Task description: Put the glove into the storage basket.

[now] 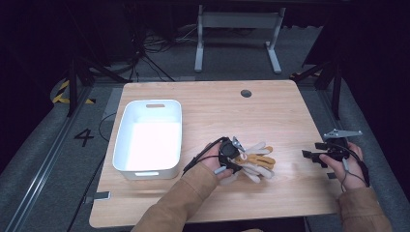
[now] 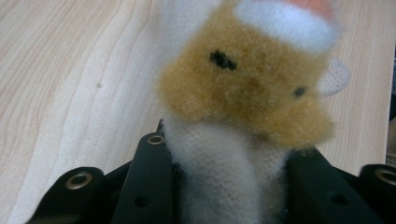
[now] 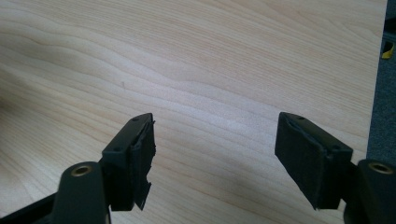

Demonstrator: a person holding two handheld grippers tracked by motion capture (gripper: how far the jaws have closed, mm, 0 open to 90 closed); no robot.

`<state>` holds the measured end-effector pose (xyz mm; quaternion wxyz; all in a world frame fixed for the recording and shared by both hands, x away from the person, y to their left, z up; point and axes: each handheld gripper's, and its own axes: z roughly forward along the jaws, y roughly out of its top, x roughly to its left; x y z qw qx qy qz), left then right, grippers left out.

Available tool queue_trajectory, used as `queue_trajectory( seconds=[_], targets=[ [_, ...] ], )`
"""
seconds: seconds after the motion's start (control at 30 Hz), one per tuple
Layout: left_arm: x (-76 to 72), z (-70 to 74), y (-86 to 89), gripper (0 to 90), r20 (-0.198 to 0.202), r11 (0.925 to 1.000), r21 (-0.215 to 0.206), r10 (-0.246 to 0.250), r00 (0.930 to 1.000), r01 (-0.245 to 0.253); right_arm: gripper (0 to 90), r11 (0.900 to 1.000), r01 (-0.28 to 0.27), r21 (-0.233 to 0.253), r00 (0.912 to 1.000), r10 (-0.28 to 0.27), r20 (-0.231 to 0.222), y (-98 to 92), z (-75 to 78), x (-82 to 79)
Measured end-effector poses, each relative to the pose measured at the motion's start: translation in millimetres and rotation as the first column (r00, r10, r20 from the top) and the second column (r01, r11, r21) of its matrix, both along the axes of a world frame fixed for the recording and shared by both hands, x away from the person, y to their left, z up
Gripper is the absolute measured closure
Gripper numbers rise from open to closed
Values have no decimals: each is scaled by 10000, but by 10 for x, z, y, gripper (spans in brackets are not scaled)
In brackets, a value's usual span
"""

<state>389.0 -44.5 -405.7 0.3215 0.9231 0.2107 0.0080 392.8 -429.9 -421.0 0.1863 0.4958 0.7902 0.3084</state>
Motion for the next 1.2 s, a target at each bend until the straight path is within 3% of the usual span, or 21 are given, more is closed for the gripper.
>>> queue_trajectory(
  seconds=[0.17,0.27,0.47,0.67,0.77,1.2],
  targets=[
    [14,93,36,702,-68,9997,-149,194,9998,-195,308,10000,-44,42,9999,44,-101,12,7,14],
    [16,155,72,700,-404,9972,-428,603,9974,-621,310,10000,-49,27,9999,49,-106,19,10,32],
    [25,267,161,700,-537,9923,-277,1189,9914,-1205,311,10000,-70,16,9997,70,-241,60,9,101],
    [39,394,245,701,-865,9837,-128,1774,9803,-1791,311,9997,-232,21,9994,232,-263,124,15,162],
    [59,474,288,699,-1232,9734,-24,2269,9661,-2290,311,9995,-329,15,9992,330,-239,159,20,200],
    [213,677,414,699,-1322,9300,209,3664,9210,-3669,310,9993,-354,123,9989,357,-289,183,28,247]
  ],
)
